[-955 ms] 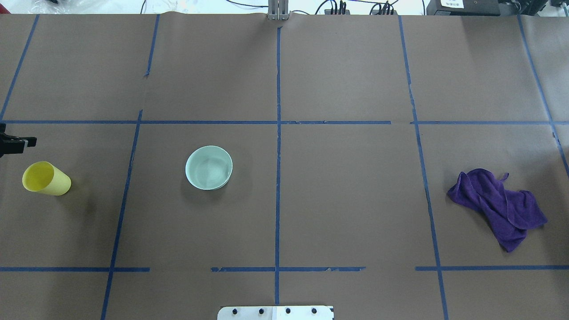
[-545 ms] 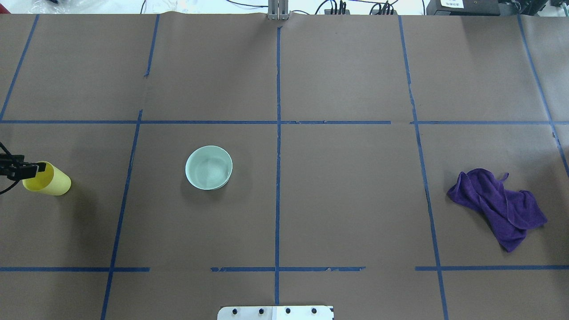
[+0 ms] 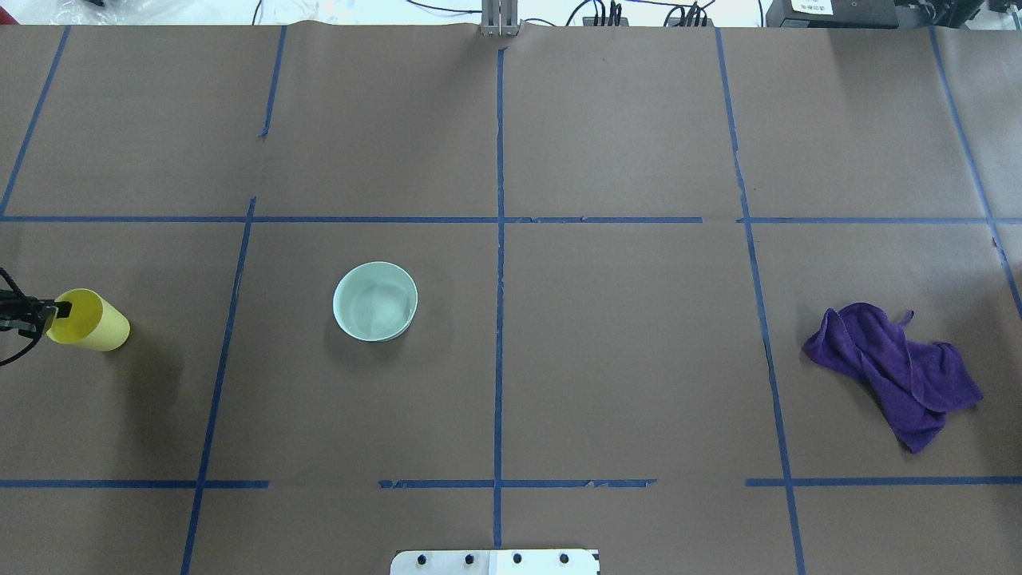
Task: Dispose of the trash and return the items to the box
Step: 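Grasp the yellow cup with the left gripper and lift it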
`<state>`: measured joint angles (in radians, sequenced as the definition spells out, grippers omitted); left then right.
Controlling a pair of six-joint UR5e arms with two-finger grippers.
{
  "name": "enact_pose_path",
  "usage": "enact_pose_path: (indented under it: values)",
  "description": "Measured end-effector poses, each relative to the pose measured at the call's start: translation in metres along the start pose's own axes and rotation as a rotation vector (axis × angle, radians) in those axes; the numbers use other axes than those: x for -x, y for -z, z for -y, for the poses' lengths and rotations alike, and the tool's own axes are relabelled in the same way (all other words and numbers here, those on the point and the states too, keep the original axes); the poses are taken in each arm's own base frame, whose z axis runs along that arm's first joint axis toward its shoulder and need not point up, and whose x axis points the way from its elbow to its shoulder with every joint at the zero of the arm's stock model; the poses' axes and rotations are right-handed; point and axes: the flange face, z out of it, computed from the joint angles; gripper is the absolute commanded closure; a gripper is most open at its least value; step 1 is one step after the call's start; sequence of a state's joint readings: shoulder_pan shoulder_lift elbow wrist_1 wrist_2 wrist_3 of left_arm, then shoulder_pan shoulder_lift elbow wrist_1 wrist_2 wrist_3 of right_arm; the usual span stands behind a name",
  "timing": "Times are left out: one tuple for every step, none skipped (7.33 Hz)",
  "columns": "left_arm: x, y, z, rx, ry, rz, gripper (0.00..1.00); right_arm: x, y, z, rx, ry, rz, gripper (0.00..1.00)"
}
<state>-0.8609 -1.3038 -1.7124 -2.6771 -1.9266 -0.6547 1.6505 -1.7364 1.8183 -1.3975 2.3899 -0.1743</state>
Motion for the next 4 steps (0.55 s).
enact_pose_path:
  values:
    - [-0.002, 0.008, 0.002, 0.014, -0.059, -0.034, 1.0, 0.0, 0.0, 0.0, 0.0, 0.0, 0.0, 0.0]
    - [0.006, 0.024, 0.004, 0.033, -0.122, -0.084, 1.0, 0.0, 0.0, 0.0, 0.001, -0.001, 0.0, 0.0]
    - [0.028, 0.048, 0.01, 0.035, -0.183, -0.116, 1.0, 0.0, 0.0, -0.001, 0.001, -0.001, 0.0, 0.0]
    - [0.056, 0.075, 0.015, 0.033, -0.241, -0.132, 1.0, 0.0, -0.001, -0.001, 0.001, -0.002, 0.0, 0.0]
